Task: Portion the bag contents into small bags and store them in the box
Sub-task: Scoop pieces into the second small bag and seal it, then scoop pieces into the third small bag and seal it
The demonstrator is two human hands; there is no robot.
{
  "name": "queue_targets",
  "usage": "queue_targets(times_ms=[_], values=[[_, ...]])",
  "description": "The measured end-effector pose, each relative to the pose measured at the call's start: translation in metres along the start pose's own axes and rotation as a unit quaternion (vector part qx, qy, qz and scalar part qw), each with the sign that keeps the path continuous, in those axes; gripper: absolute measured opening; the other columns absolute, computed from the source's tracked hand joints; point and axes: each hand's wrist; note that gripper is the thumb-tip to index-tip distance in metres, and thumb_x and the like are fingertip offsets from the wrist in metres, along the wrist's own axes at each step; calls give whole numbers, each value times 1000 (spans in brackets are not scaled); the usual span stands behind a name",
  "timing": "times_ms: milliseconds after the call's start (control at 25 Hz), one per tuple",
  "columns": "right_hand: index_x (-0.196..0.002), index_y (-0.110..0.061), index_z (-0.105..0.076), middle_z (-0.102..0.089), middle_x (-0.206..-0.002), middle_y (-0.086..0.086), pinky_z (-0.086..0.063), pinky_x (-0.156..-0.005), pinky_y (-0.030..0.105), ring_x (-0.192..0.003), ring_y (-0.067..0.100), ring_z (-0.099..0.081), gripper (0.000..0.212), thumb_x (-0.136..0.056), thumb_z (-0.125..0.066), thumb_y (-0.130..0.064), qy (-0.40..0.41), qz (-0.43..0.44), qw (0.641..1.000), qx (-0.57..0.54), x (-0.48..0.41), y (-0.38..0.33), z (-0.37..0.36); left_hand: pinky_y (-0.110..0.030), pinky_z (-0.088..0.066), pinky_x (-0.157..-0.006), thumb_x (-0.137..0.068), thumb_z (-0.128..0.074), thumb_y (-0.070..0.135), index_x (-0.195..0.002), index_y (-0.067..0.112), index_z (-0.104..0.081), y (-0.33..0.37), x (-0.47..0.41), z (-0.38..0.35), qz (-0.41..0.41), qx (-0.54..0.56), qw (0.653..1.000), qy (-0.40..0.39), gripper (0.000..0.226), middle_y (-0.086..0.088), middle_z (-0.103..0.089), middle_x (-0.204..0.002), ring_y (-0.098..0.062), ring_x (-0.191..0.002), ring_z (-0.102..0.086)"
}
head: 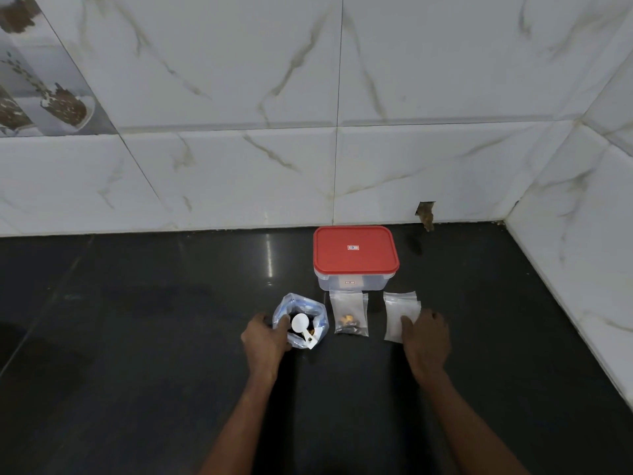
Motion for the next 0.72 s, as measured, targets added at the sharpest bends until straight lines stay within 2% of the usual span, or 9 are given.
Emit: queue_targets(times_ms=[40,120,160,240,360,440,480,600,720], values=[[-121,-1,-56,-57,-121,19,-46,-91,42,-112,35,-54,43,-89,-63,-28,-14,-5,1000,-4,-3,4,-2,-42,-59,-82,-85,-70,38,-106,3,-67,2,2,2,-3,-12,1000,12,41,0,-66,-80,-28,-79,-70],[-116,-3,-58,-59,-117,17,-46,-87,41,-109,35,-55,41,-83,-68,-25,-22,-7,999,-23,-7,5,-7,-42,-53,-94,-87,-69,47,-126,3,-62,3,9,4,-3,-65,997,41,59,-14,-65,-114,-36,-102,-67],[-111,-3,-59,-61,-112,17,-47,-85,41,-105,34,-57,37,-81,-68,-23,-15,-10,999,-38,-9,5,-9,-42,-49,-95,-89,-69,45,-134,4,-58,5,14,5,4,-80,995,55,61,-18,-56,-128,-38,-110,-63],[-101,-4,-62,-63,-103,15,-47,-79,40,-97,34,-59,25,-80,-66,-17,6,-14,998,-65,-12,6,-10,-40,-48,-93,-93,-68,38,-140,6,-54,9,27,9,-8,-78,993,87,58,-16,-47,-136,-37,-110,-62],[-86,-8,-61,-65,-89,9,-47,-69,36,-82,26,-60,8,-83,-67,-13,27,-14,989,-147,-6,4,2,-29,-47,-82,-92,-69,26,-121,10,-68,19,55,11,-63,-21,993,98,33,-6,-65,-116,-23,-98,-66],[-78,-12,-61,-63,-80,4,-47,-66,34,-75,21,-60,10,-83,-70,-12,29,7,972,-235,10,-3,18,-26,-50,-68,-90,-71,22,-91,18,-78,23,75,5,-50,49,998,6,8,3,-74,-81,-14,-75,-69],[-77,-15,-61,-62,-77,1,-48,-65,32,-73,18,-60,12,-84,-71,-12,28,36,962,-269,22,-9,26,-27,-51,-63,-90,-71,20,-82,16,-78,27,84,-1,-31,89,994,-62,11,1,-73,-71,-14,-66,-66],[-79,-19,-63,-57,-78,-7,-45,-66,18,-71,5,-56,14,-85,-71,-10,2,146,941,-305,60,-28,42,-32,-55,-62,-93,-70,17,-87,2,-76,52,99,-22,34,233,950,-204,17,-12,-72,-74,-20,-65,-65],[-76,-20,-62,-56,-80,-11,-39,-65,10,-75,2,-56,18,-86,-69,-6,-30,236,926,-295,82,-37,40,-30,-59,-63,-92,-71,13,-90,-4,-71,73,91,-33,88,285,930,-216,18,-15,-71,-75,-20,-64,-67]])
Point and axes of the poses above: each hand's wrist, its own x-axis away from the middle knuckle, its own z-axis out of the back of the hand, y = z × x
